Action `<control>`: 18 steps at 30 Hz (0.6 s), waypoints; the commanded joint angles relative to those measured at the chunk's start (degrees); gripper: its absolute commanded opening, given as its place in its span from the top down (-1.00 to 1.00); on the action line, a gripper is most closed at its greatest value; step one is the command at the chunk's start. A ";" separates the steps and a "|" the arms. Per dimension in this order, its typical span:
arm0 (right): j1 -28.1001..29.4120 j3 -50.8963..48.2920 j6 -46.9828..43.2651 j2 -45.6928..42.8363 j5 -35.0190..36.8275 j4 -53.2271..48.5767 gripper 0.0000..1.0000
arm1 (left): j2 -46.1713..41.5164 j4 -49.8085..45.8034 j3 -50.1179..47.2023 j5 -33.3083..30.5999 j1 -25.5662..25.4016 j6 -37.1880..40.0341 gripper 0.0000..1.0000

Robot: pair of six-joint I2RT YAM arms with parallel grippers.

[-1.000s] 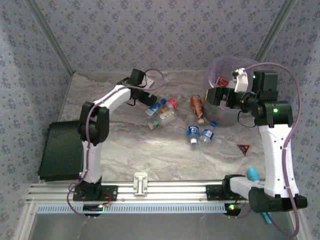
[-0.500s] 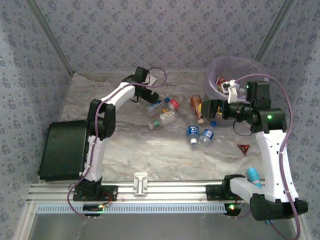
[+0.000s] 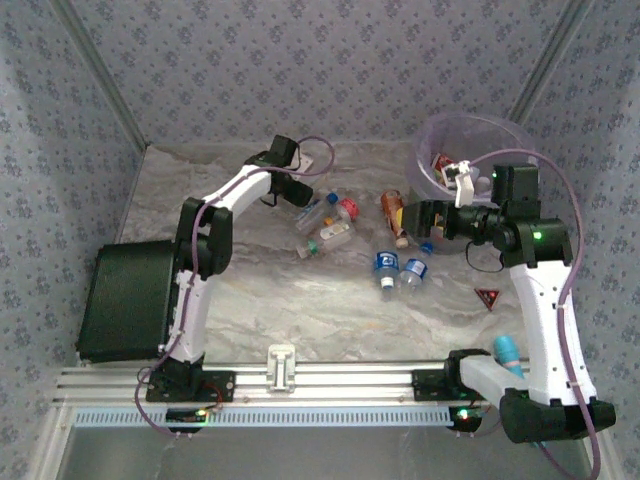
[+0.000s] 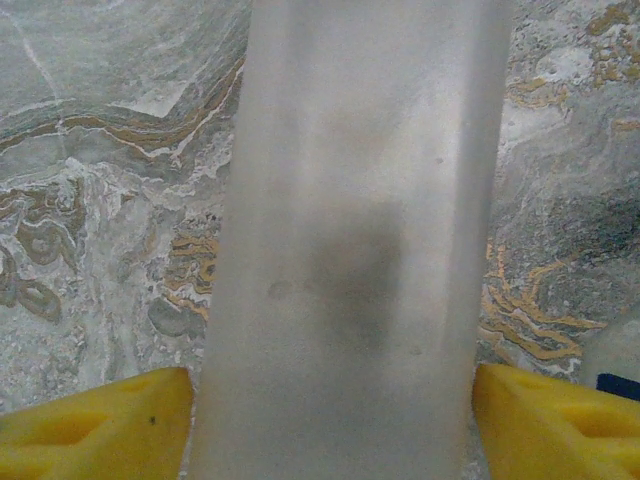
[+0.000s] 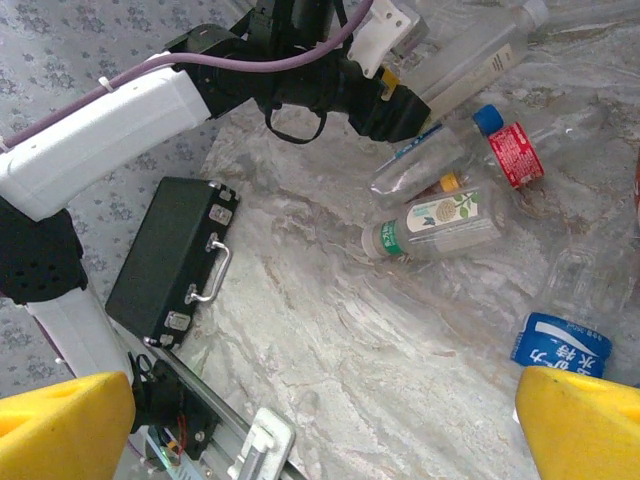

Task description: Put the plastic bottles in the bin

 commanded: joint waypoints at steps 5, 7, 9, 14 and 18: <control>-2.97 -1.50 1.26 -2.22 0.22 2.92 -0.99 | -4.85 3.52 -4.64 0.70 1.56 -2.00 -0.39; -3.56 -2.98 3.66 -3.63 1.97 5.95 -0.99 | -6.81 5.65 -6.78 1.37 1.97 -2.78 -0.36; -3.33 -4.09 5.56 -5.02 4.80 8.19 -0.99 | -8.78 7.20 -8.54 2.86 2.70 -4.28 -0.34; -1.75 -4.20 11.14 -5.17 7.30 10.87 -0.99 | -15.81 12.24 -15.45 6.50 4.41 -9.31 -0.25; 3.39 -2.04 12.32 -1.79 10.86 12.48 -0.99 | -24.16 17.41 -24.06 7.23 4.54 -11.39 -0.23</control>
